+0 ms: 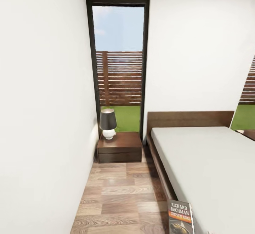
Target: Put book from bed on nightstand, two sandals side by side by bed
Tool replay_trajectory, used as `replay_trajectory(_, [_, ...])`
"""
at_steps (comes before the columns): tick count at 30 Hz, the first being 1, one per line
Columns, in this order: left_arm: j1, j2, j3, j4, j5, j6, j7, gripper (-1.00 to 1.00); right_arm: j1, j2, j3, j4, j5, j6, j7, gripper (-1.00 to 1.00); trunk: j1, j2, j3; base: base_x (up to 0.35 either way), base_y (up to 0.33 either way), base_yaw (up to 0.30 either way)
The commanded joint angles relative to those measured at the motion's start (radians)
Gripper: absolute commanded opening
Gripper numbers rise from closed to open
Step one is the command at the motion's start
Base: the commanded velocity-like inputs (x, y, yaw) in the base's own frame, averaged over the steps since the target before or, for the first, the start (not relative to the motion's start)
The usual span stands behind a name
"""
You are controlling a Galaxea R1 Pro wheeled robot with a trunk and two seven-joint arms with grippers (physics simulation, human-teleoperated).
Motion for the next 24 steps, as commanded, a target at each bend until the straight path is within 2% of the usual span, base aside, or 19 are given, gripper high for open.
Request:
replay_trajectory(1, [0.0,0.0,-0.002,0.001,-0.003,-0.006,0.001,1.0,-0.001,-0.001,0.005,0.0,-0.011,0.002,0.004,-1.0,0.001,0.0,0.0,0.322,0.027,0.0])
replay_trajectory(24, [0.0,0.0,-0.003,0.001,-0.003,-0.005,0.004,1.0,-0.001,-0.001,0.004,0.004,-0.013,0.002,0.002,-1.0,0.001,0.0,0.0,0.327,0.003,0.0])
